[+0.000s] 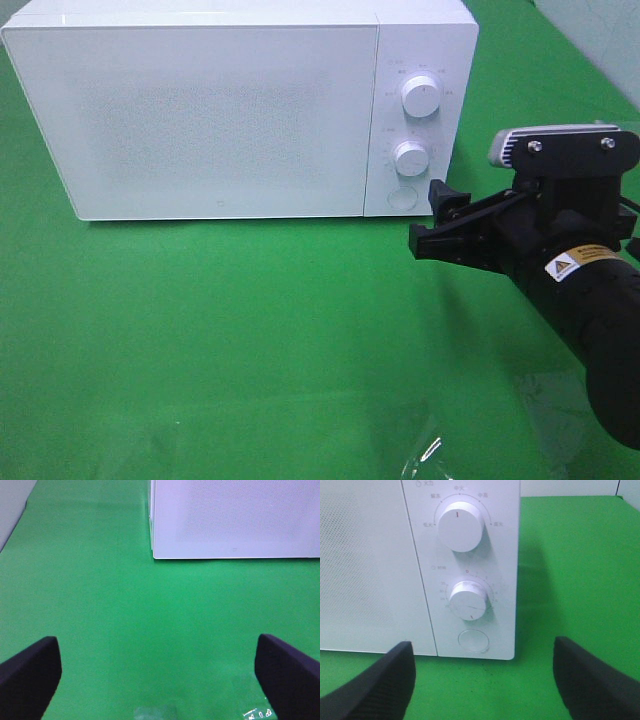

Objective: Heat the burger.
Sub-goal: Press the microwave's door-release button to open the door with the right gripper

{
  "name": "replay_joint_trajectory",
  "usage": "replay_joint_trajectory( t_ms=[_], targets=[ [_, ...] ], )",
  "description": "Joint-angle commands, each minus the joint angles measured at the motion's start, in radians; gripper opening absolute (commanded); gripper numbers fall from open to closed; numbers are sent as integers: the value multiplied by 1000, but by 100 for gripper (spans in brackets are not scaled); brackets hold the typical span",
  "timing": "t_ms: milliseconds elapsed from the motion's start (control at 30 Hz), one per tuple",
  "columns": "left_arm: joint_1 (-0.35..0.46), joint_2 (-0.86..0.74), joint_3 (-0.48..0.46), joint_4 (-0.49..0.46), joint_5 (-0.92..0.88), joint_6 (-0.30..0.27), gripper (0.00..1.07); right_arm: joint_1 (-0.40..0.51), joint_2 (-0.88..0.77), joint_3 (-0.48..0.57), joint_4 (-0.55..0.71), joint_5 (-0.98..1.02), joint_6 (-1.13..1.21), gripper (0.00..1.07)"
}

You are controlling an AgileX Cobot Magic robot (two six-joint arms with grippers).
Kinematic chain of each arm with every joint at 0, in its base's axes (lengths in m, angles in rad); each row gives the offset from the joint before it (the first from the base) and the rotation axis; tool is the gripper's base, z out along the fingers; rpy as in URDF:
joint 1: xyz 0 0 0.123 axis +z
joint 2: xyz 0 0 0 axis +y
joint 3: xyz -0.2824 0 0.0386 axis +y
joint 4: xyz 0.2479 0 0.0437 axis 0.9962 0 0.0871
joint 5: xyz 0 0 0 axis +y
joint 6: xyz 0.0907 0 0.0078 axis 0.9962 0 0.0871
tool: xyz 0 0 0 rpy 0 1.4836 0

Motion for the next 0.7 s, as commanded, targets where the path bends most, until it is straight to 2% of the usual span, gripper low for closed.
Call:
replay_joint_trajectory(
  t_ms=[33, 167, 500, 667, 700],
  targets=[
    [2, -17, 1, -5, -3, -5, 97, 12, 18, -33, 4, 3, -17, 75],
    [2, -17, 1, -5, -3, -5, 97, 13, 66, -90, 4, 43, -31, 75],
    [2, -17, 1, -5, -3, -5, 97, 13, 87, -129, 28, 62, -22, 74],
    [2, -17, 1, -5, -3, -5, 97, 13, 87, -144, 83, 83, 106, 71],
    [2, -17, 1, -5, -3, -5, 97, 13, 87, -144, 82, 87, 206, 69]
  ],
)
